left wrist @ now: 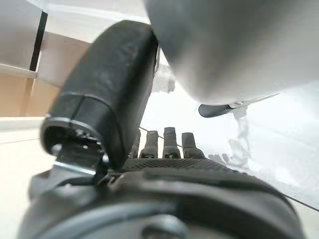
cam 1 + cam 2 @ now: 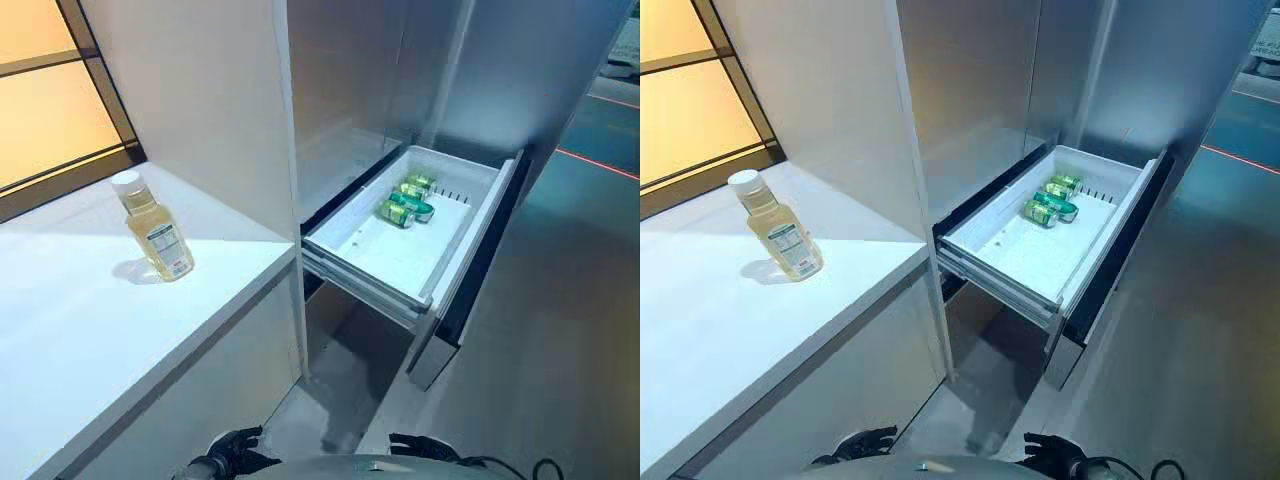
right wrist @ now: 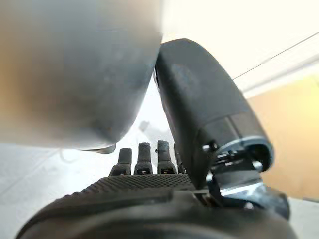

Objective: Put drinks into fridge and close the fridge

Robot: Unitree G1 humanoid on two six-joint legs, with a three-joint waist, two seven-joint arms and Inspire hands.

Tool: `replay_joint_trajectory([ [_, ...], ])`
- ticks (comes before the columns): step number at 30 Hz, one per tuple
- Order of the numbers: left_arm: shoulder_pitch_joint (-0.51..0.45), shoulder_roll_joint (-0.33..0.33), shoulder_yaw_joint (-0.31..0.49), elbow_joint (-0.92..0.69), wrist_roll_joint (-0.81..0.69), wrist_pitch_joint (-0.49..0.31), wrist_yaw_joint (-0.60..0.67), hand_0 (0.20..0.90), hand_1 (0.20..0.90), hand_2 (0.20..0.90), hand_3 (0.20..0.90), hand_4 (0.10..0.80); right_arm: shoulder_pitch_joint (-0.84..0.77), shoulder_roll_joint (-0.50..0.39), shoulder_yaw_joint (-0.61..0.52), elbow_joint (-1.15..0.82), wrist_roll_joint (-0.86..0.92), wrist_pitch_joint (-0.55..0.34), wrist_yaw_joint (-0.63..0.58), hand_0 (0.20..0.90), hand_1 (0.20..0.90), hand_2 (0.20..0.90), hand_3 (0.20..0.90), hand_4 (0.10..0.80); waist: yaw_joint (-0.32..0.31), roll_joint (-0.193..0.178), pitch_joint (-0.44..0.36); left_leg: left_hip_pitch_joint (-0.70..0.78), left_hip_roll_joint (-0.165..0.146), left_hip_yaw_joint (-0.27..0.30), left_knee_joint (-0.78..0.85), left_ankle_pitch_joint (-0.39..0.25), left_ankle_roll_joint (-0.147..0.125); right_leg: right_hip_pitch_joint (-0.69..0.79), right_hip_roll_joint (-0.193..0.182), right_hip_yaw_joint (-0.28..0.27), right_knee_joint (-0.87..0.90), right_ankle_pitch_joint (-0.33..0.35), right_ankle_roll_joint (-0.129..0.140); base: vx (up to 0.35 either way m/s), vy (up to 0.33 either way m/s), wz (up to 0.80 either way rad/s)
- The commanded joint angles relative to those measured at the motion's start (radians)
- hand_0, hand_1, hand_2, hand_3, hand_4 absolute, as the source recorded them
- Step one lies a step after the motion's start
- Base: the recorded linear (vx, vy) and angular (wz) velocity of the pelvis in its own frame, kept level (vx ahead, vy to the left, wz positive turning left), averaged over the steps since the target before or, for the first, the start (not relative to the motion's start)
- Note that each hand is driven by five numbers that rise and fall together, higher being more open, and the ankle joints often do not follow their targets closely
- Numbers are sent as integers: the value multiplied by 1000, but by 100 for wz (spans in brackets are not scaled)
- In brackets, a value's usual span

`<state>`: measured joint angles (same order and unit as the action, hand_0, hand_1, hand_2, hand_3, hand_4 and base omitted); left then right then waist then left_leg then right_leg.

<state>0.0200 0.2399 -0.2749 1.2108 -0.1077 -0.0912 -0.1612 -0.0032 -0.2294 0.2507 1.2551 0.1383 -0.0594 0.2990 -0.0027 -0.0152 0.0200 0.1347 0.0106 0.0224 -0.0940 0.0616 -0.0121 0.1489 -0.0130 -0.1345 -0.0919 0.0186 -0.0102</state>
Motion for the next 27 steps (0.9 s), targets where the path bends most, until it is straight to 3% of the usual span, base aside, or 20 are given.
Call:
replay_joint_trajectory([
  [1, -64, -39, -3, 62, -21, -46, -28, 900, 900, 900, 900, 800, -50, 22, 5, 55, 31, -7, 53, 900, 900, 900, 900, 800, 10, 3, 34, 30, -32, 79, 7, -79, 29, -7, -43, -30, 33, 7, 71, 0, 0, 0],
  [7, -58, -38, 17, 68, -28, -78, 33, 900, 900, 900, 900, 800, -47, 21, -24, 55, 97, -21, 81, 900, 900, 900, 900, 800, 9, 6, 35, 34, -32, 80, 7, -79, 29, -4, -43, -34, 34, 6, 70, 0, 0, 0],
  [16, -87, -12, -18, 27, 179, -242, 321, 900, 900, 900, 900, 800, -54, 8, -3, 49, 81, -32, 82, 900, 900, 900, 900, 800, 13, 8, 41, 30, -31, 77, 7, -75, 24, -5, -44, -41, 36, 1, 68, 0, 0, 0],
  [19, -108, 13, -45, -24, 255, -254, 397, 900, 900, 900, 900, 800, -59, -2, 5, 50, 73, -21, 80, 900, 900, 900, 900, 800, 15, 10, 43, 29, -30, 76, 7, -74, 22, -6, -44, -44, 38, 0, 68, 0, 0, 0],
  [23, -148, 47, -74, -151, 206, -205, 231, 900, 900, 900, 900, 800, -74, -19, 8, 42, 72, 9, 90, 900, 900, 900, 900, 800, 16, 19, 49, 26, -30, 70, 7, -72, 20, -8, -46, -47, 43, -3, 69, -5, 9, 0],
  [26, -160, 66, -80, -296, -19, -117, -99, 900, 900, 900, 900, 800, -79, -35, 4, 32, 68, 63, 121, 900, 900, 900, 900, 800, 15, 29, 53, 24, -30, 69, 7, -72, 21, -12, -45, -45, 45, -3, 70, -23, 43, 1],
  [27, -160, 88, -98, -427, -157, -7, -303, 900, 900, 900, 900, 800, -81, -46, -2, 26, 57, 77, 125, 900, 900, 900, 900, 800, 15, 38, 55, 23, -29, 68, 7, -72, 22, -14, -46, -43, 44, -2, 72, -19, 49, 0],
])
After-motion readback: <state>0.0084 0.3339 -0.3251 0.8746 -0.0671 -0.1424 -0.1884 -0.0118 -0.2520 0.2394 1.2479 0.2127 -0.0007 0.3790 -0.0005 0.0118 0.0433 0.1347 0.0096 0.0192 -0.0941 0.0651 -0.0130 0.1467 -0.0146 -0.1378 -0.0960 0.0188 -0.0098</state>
